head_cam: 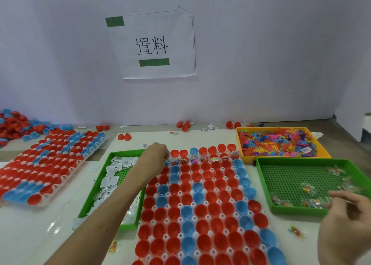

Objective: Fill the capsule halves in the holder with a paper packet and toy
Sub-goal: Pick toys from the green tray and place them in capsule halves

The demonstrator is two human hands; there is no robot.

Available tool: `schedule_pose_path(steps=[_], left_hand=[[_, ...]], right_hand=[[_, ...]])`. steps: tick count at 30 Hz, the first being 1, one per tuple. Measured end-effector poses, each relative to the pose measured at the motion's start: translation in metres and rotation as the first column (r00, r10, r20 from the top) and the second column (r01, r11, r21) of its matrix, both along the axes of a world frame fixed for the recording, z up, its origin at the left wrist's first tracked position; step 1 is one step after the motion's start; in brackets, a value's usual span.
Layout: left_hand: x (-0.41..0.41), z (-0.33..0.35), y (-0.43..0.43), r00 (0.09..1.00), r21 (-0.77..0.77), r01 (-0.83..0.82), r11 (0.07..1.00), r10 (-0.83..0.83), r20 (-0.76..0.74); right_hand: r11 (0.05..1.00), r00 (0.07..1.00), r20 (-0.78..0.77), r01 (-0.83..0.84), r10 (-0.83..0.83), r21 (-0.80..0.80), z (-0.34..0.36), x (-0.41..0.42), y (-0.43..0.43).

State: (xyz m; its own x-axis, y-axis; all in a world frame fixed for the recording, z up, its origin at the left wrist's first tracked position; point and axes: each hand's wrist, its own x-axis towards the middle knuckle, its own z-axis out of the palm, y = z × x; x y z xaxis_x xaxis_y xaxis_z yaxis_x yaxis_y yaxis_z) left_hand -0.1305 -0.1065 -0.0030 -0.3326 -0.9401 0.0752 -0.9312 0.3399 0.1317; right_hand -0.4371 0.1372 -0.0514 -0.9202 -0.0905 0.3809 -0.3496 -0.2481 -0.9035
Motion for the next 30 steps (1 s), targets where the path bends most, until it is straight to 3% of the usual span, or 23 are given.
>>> schedule_pose_path(steps=[8,19,25,30], left_hand=[[-0.005,-0.003,0.0,0.995,-0.028,0.078,0.997,-0.075,0.072],[0.012,0.004,0.0,0.992,-0.035,0.033,0.999,-0.037,-0.123],[0.048,0.008,0.013,0.939,-0.212,-0.154,0.965,0.076,-0.335],[0.085,-0.017,0.024,0.949,-0.132,-0.257,0.957,0.224,-0.223]], right_hand=[[1.0,0.999,0.038,-0.018,0.018,0.015,-0.002,0.0,0.001],[0.999,0.998,0.058,-0.039,0.038,0.023,0.0,0.003,0.001],[0.998,0.999,0.051,-0.021,0.018,0.057,-0.005,0.001,0.001],[0.997,0.999,0.044,-0.016,0.012,0.075,-0.011,0.0,0.0]])
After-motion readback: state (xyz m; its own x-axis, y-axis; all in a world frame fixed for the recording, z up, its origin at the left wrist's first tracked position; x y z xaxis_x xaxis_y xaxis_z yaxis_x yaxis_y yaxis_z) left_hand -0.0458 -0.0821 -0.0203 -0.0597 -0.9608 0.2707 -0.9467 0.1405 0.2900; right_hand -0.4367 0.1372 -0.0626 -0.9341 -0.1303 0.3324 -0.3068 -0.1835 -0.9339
